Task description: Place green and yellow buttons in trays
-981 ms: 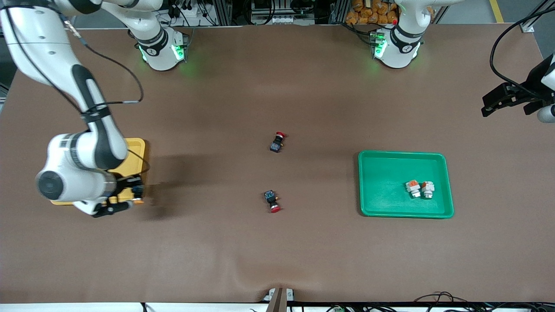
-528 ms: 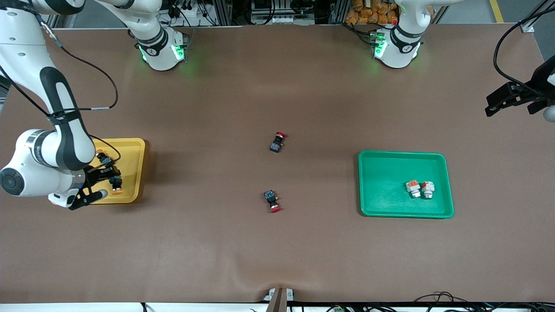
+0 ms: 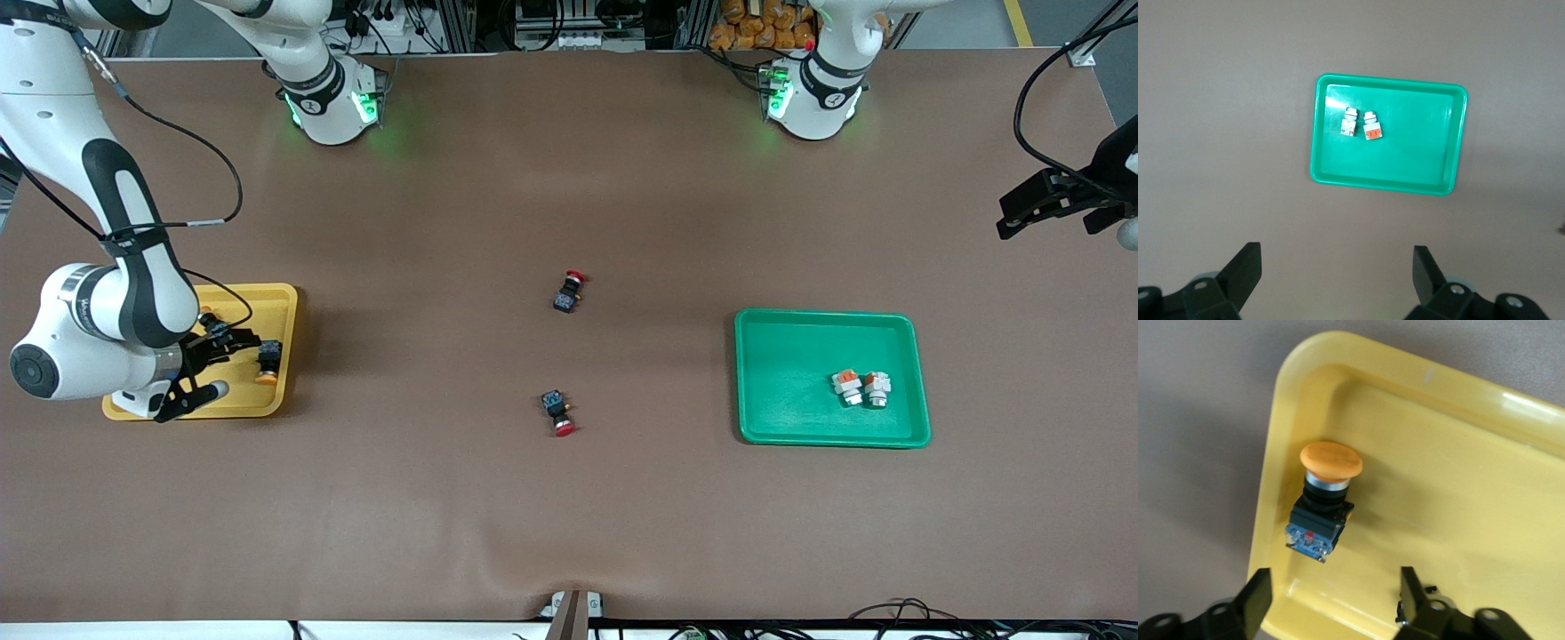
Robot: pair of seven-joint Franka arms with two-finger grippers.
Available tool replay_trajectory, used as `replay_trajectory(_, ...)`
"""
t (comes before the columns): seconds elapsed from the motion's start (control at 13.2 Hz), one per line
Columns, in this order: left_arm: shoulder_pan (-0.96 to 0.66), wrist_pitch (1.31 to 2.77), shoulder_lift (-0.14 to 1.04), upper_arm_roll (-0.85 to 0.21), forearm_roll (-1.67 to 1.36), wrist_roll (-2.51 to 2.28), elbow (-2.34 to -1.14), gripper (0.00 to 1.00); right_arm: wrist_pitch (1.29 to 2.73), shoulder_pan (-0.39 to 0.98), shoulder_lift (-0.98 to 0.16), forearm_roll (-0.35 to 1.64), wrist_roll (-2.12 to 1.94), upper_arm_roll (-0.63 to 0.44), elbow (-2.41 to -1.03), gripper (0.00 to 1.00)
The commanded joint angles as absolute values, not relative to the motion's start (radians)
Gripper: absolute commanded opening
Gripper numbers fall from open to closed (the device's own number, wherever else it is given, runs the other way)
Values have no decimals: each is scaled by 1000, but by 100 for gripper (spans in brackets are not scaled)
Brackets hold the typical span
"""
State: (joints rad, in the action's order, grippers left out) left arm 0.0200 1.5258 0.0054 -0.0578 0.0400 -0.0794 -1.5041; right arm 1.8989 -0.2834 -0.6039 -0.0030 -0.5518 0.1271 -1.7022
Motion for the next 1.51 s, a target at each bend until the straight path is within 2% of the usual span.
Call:
replay_trajectory(0.0,18,1505,-11,-52,32,-61,-1506,100,1783,-275,-577,38,-563,135,-1579,100)
replay_trajectory(0.15,20,1505,-11,-52,29,-63,-1505,100,1715,-259,-575,121,-572,140,-1449,100)
replay_trajectory(0.3,20,1473,-12,-52,35,-63,-1505,100,1617,-195,-578,106,-563,129,-1288,100)
replay_trajectory(0.45,20,1471,-12,-51,34,-58,-1505,100,1611,-207,-571,98,-564,124,-1235,100)
replay_trajectory(0.6,20,1470,-12,-51,32,-60,-1505,100,1599,-209,-543,97,-551,129,-1232,100)
replay_trajectory(0.68,20,1470,-12,-51,37,-61,-1502,100,1570,-195,-469,95,-482,124,-1235,100)
replay_trajectory(0.91,20,1460,-14,-52,31,-74,-1496,100,1406,-170,-378,84,-169,136,-1235,100)
replay_trajectory(1.21,18,1443,-12,-52,31,-77,-1496,100,1347,-81,-232,23,-4,115,-1256,100)
replay_trajectory(1.43,17,1440,-12,-54,32,-78,-1496,100,1302,56,-137,23,29,-24,-1313,100)
